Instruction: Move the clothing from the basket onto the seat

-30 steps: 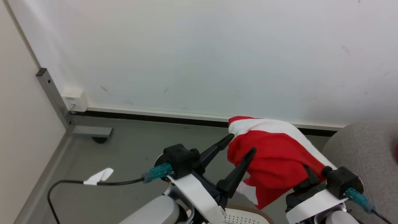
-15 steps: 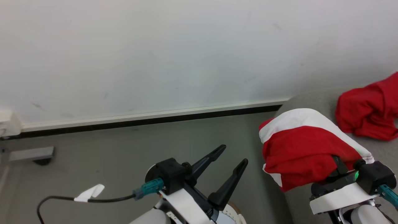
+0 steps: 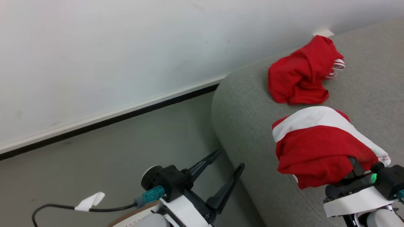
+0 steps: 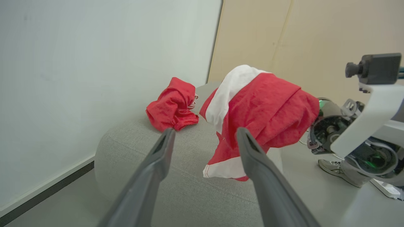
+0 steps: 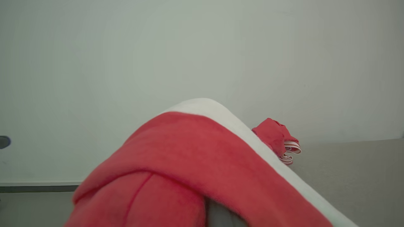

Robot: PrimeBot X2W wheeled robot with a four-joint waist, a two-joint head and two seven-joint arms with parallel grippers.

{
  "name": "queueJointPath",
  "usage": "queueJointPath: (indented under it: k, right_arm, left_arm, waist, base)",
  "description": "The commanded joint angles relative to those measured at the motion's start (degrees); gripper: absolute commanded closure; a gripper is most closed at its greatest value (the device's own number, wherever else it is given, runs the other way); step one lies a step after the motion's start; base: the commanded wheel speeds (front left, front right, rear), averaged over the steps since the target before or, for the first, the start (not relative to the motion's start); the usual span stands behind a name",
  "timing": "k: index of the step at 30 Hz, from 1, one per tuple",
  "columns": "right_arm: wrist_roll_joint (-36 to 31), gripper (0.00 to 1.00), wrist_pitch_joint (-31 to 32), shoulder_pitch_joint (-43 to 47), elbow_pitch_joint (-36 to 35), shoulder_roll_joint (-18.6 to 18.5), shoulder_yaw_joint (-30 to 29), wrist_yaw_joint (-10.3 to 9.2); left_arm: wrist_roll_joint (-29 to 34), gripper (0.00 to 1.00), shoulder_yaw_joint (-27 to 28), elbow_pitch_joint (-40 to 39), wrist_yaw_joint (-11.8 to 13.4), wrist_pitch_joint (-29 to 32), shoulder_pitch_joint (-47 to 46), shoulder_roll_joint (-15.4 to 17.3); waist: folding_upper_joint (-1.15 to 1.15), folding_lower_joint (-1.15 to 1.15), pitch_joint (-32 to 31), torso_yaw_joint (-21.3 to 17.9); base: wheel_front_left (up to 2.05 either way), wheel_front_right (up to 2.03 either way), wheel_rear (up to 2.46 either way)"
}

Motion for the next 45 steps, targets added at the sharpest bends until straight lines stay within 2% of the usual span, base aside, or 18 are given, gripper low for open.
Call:
queueJointPath:
  k: [1,7,13,21,26,34,40,43,44,45]
  right_arm:
    - [-0.4,1.00,-0.2,0.5,-0.4,-0.1,-0.2,-0.13]
    - [-0.8,1.00,-0.2,0.4,-1.5,0.6,-0.9,-0.13]
    - [-1.2,1.00,-0.2,-0.7,-2.1,-0.1,-3.4,-0.13]
    - [-1.9,1.00,2.6,-7.1,-2.9,-3.2,-10.5,-0.13]
    - [-2.3,1.00,6.2,-13.8,-0.8,-6.8,-16.1,-0.13]
    - [-2.9,1.00,13.1,-22.8,10.9,-13.6,-22.8,-0.14]
    - [-3.2,1.00,21.5,-27.0,23.2,-17.2,-22.7,-0.14]
    - [-2.6,0.83,27.1,-27.9,28.4,-18.6,-21.0,-0.14]
    - [-2.2,0.67,28.0,-28.4,29.4,-18.8,-20.8,-0.14]
    - [-1.9,0.67,28.9,-28.6,30.2,-19.0,-20.3,-0.14]
  left_arm:
    - [0.6,0.00,0.2,0.4,-0.1,-0.2,-0.5,0.2]
    - [1.2,0.00,0.2,1.2,-0.6,-0.3,-1.3,0.1]
    - [1.6,0.00,-0.4,1.7,-1.3,0.2,-2.4,0.1]
    - [2.0,0.00,-0.1,0.2,-1.5,1.8,-5.0,1.7]
    - [2.4,0.00,0.8,-1.3,-1.7,3.0,-7.1,3.6]
    - [3.1,0.00,2.0,-2.9,-1.9,3.7,-10.4,5.4]
    - [3.0,0.00,2.6,-2.5,-2.2,3.1,-11.3,5.7]
    - [2.7,0.00,2.7,-1.9,-2.3,2.7,-11.4,5.4]
    - [2.5,0.00,2.8,-1.6,-2.3,2.5,-11.3,5.3]
    - [2.4,0.00,2.9,-1.3,-2.3,2.2,-11.2,5.2]
  waist:
    - [0.00,0.00,1.5,-2.0]
    - [0.00,0.00,3.0,-3.3]
    - [0.00,0.00,5.1,-2.0]
    - [0.00,0.00,12.1,1.9]
    - [0.00,0.00,18.4,4.7]
    - [0.00,0.00,26.4,9.3]
    - [0.00,0.00,28.2,11.8]
    - [0.00,0.00,27.8,12.5]
    - [0.00,0.00,27.6,12.6]
    - [0.00,0.00,27.1,12.7]
  base:
    - [0.00,0.00,0.00]
    - [0.00,0.00,0.00]
    - [0.00,0.00,0.00]
    - [0.00,0.00,0.00]
    - [0.00,0.00,0.00]
    - [0.00,0.00,0.00]
    - [0.00,0.00,0.00]
    - [0.00,0.00,0.00]
    - [0.00,0.00,0.00]
    - [0.00,0.00,0.00]
